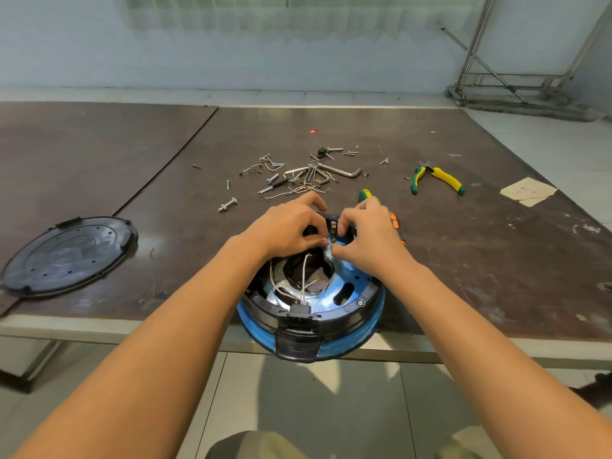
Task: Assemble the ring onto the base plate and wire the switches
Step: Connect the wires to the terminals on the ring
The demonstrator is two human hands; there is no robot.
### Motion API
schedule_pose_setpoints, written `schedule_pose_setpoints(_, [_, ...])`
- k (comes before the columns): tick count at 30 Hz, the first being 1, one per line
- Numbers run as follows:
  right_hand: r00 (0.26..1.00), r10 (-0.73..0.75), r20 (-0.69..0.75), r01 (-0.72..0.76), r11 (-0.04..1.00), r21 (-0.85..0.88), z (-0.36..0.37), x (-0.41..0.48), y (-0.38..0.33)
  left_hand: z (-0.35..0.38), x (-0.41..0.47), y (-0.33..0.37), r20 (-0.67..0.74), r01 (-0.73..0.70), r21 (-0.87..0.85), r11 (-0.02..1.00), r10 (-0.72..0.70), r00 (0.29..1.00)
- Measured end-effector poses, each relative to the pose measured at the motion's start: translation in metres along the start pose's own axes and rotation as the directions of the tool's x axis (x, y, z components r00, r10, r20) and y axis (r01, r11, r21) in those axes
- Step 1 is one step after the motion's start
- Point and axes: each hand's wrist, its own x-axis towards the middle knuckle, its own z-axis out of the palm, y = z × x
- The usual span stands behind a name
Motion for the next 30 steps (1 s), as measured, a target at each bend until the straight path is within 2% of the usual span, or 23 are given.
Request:
schedule_pose_setpoints(3, [0.997,0.018,0.071,-0.010,0.994,-0.112,0.000,0.002,-0.004,-0.001,0.000,0.000,-0.015,0.010,-0.035,0.999,-0.010,1.000])
schedule_pose_setpoints(9, [0.989,0.056,0.134,-0.043,0.994,-0.104,-0.002,0.003,-0.009,-0.001,0.001,0.000,0.001,0.006,-0.021,1.000,-0.006,1.000])
schedule_pose_setpoints(14, [0.967,0.117,0.226,-0.100,0.991,-0.084,-0.008,0.005,-0.012,0.004,0.002,0.000,0.062,-0.006,0.091,0.996,0.001,0.998])
schedule_pose_setpoints(24, [0.962,0.132,0.238,-0.141,0.990,0.020,-0.007,0.006,-0.009,0.000,0.002,0.001,0.047,-0.017,-0.005,1.000,0.017,0.999])
schedule_pose_setpoints(30, [0.962,0.133,0.238,-0.139,0.990,0.008,-0.007,0.005,-0.011,0.000,0.002,0.000,0.048,-0.009,-0.031,0.999,0.011,0.999])
